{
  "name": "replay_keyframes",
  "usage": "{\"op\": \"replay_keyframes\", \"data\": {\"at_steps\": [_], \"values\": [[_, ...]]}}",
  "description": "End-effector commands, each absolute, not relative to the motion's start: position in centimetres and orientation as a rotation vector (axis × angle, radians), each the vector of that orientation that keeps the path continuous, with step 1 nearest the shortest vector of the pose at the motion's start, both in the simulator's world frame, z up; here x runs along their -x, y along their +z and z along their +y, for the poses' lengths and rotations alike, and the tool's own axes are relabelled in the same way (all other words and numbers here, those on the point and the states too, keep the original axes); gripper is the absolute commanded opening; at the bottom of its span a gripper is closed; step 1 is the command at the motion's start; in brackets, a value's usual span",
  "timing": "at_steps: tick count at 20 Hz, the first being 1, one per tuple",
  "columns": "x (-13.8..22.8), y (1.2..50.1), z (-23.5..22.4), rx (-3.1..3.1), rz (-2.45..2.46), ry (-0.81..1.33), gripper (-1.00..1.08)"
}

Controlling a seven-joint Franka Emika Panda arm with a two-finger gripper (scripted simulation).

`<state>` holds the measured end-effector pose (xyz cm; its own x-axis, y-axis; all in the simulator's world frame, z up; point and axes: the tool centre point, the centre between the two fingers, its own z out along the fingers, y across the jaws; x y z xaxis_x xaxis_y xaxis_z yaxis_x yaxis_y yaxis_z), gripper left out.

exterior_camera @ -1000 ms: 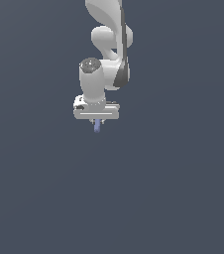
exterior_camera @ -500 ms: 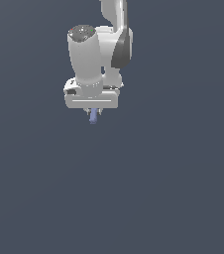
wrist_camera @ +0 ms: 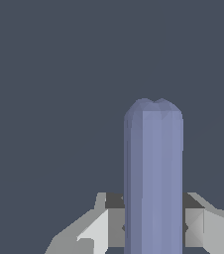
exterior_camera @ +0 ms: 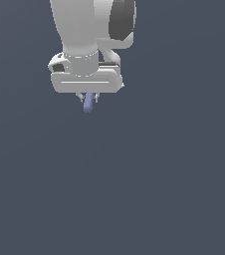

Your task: Pick up the object and move it to a goal position.

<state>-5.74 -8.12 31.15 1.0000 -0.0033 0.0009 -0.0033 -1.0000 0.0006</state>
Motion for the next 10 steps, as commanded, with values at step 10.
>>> {"op": "replay_keyframes", "data": {"at_steps": [10], "values": [[2.8,40.5,-8.7,-3.141,-0.005,0.0,-1.0]]}}
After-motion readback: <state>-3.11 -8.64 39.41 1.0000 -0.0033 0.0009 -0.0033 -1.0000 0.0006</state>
